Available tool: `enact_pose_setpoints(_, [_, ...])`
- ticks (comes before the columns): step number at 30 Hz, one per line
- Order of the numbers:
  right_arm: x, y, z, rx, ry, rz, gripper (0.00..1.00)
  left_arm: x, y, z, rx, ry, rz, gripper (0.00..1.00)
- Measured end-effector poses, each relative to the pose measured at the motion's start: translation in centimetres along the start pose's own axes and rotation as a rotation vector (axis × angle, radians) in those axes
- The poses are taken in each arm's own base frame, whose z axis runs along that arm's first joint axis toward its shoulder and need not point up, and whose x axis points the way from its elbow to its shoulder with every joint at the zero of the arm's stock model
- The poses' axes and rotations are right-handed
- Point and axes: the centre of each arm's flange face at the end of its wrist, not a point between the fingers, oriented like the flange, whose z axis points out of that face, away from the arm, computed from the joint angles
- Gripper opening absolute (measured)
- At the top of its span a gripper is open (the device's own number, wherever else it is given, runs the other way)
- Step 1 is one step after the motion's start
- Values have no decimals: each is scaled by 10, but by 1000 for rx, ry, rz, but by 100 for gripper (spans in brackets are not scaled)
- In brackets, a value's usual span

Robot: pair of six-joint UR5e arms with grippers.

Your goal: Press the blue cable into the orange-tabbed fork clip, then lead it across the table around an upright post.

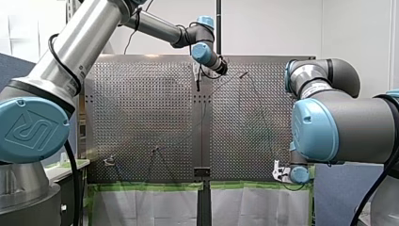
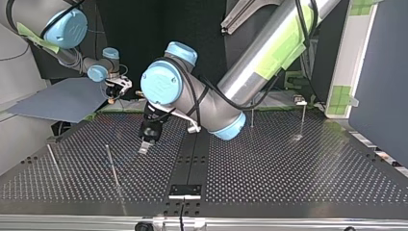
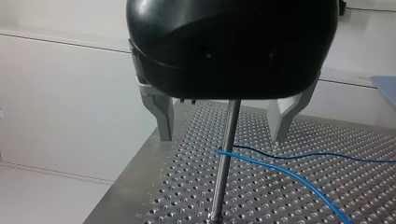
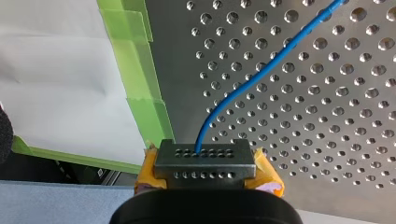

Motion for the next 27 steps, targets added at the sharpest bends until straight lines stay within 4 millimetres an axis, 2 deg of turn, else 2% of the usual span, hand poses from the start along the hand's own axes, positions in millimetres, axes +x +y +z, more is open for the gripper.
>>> enact_pose_setpoints(8, [0, 0, 0, 1, -1, 0, 0, 4, 1, -1, -3, 16, 5, 100])
enact_pose_setpoints(13, [0, 0, 0, 1, -1, 0, 0, 12, 4, -9, -9, 47, 19, 100])
enact_pose_setpoints(23, [0, 0, 0, 1, 1, 0, 0, -7, 7, -33, 4, -22, -25, 100])
enact_pose_setpoints(27, [0, 0, 0, 2, 0, 0, 0, -3, 9, -38, 6, -38, -56, 100])
